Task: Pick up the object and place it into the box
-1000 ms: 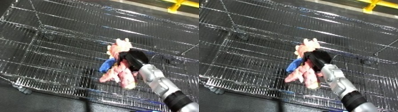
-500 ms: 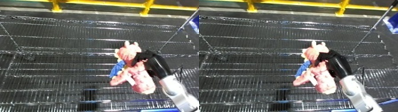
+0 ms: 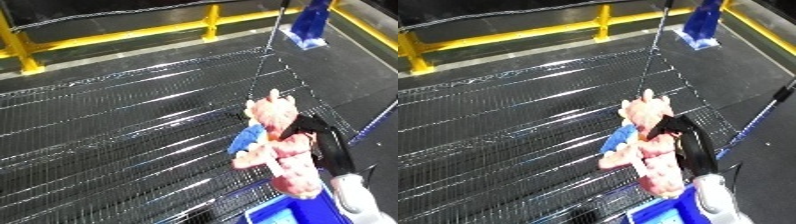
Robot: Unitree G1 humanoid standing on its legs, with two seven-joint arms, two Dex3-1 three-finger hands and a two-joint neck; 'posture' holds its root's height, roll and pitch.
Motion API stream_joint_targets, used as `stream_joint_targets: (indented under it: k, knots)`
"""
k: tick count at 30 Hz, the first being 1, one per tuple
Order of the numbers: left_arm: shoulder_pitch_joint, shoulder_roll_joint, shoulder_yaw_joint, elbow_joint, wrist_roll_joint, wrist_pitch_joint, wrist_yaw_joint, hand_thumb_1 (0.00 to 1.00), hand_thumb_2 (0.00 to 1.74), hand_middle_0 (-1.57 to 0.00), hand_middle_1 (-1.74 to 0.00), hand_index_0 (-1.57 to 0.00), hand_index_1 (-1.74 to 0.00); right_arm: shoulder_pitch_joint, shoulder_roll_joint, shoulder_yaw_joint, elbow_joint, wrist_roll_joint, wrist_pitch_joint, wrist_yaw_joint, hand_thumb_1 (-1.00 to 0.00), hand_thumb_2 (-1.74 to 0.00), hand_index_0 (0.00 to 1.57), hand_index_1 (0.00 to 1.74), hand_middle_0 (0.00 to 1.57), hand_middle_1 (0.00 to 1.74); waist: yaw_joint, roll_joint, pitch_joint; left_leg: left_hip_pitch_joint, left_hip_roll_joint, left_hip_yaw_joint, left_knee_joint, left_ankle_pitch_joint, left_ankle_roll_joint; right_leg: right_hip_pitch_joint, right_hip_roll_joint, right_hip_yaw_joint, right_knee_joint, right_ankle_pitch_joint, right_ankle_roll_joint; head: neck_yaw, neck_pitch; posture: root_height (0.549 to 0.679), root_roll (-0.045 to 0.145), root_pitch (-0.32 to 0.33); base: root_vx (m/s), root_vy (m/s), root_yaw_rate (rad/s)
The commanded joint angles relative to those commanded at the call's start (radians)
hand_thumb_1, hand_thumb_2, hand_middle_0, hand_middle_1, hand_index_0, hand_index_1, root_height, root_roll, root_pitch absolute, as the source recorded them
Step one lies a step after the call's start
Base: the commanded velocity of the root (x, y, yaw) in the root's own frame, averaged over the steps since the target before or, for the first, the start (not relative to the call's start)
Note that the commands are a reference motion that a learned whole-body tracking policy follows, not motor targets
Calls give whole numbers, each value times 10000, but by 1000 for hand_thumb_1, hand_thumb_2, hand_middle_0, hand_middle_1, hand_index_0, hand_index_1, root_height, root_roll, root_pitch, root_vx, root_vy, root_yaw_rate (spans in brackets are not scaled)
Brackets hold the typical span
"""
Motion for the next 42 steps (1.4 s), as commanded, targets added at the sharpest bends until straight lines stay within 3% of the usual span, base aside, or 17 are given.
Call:
stream_joint_targets:
  k: [4,14,18,24,29,33,42]
  knots:
    - [-15,-49,-10,10,35,-14,-36,1000,1740,-1570,-1740,-1570,-1740,671,281,-857,208,202,-114,-308,-1000,-1740,1570,1740,1570,1740,-346,10,-101,90,54,154,115,-134,-1,-28,42,119,-14,19,-8,533,99,637,55,-218,7,-5,-155]
    - [-167,-60,-73,137,-34,-96,-34,1000,1740,-1570,-1740,-1570,-1740,1724,752,-1967,794,565,-324,-566,-1000,-1740,1570,1740,1570,1740,-1193,83,-354,283,140,496,283,-419,-49,-5,213,459,-244,45,-38,1630,-543,642,65,-201,5,13,-173]
    - [-318,-15,-179,244,-35,-129,34,1000,1740,-1570,-1740,-1570,-1740,1854,883,-2039,993,585,-339,-625,-1000,-1740,1570,1740,1570,1740,-1411,106,-430,301,193,589,282,-439,-72,-2,260,513,-318,53,-56,1978,-667,644,68,-195,3,3,-92]
    - [-379,61,-235,314,16,-179,64,1000,1740,-1570,-1740,-1570,-1740,1898,1103,-2252,1732,1068,-469,-851,-1000,-1740,1570,1740,1570,1740,-1638,226,-444,282,209,685,248,-425,-109,-70,274,573,-340,68,-64,2273,-725,646,73,-187,-6,10,-47]
    - [-384,101,-281,404,-20,-324,87,1000,1740,-1570,-1740,-1570,-1740,1622,1229,-2368,2970,2102,-722,-1062,-750,-1305,1178,1305,1178,1305,-1695,320,-467,283,190,740,203,-416,-144,-76,269,596,-417,106,-71,2665,-781,647,76,-183,-3,3,-28]
    - [-392,167,-327,440,-31,-416,65,1000,1740,-1570,-1740,-1570,-1740,1406,1020,-2501,3979,2667,-814,-1168,-550,-957,864,957,864,957,-1690,380,-470,279,174,753,176,-394,-172,-74,251,580,-451,133,-70,2849,-768,648,78,-181,-7,-7,3]
    - [-453,217,-461,533,3,-511,47,1000,1740,-1570,-1740,-1570,-1740,1214,567,-2526,4731,2873,-851,-1160,-100,-174,157,174,157,174,-1714,518,-443,297,151,774,89,-306,-201,-87,234,572,-446,110,-83,2896,-844,649,83,-179,-9,-5,-2]
